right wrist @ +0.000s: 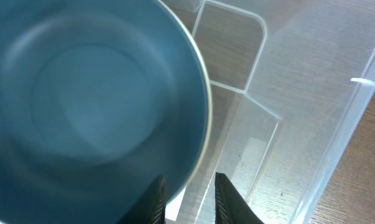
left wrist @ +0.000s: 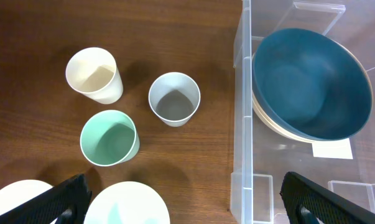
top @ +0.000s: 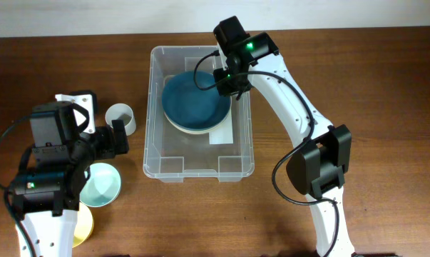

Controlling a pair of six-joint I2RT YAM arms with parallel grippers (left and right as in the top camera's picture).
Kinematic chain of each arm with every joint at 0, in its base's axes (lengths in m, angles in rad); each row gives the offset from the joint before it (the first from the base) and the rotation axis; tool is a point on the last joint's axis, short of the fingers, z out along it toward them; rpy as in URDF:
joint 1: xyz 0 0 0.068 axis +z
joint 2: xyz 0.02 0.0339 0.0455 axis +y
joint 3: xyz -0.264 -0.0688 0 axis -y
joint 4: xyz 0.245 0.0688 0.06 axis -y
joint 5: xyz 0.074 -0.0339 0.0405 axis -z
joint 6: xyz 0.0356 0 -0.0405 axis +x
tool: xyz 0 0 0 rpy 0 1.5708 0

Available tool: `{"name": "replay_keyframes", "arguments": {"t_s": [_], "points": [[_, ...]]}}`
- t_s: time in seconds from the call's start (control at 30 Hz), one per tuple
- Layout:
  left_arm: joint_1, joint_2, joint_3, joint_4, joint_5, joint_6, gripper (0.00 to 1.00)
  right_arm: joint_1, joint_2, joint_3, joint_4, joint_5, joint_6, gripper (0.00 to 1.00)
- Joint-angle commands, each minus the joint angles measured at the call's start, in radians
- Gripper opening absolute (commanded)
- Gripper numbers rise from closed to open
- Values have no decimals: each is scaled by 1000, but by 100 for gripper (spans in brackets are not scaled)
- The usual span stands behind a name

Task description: Pack container

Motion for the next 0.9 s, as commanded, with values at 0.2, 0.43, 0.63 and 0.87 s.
{"name": "replay_keyframes", "arguments": {"t_s": [0.2, 0.43, 0.63, 0.87], "points": [[5, 2, 21, 2, -7, -10, 100, -46, -128, 112, -100, 285, 137, 16], [5, 2, 21, 2, -7, -10, 100, -237, -320, 125, -222, 259, 238, 46], [5, 2, 21, -2, -7, -10, 100, -445, -425, 125, -423, 229, 241, 47], [50, 66, 84, -36, -6, -48, 100, -640, -563, -14, -448, -25, 90, 47]]}}
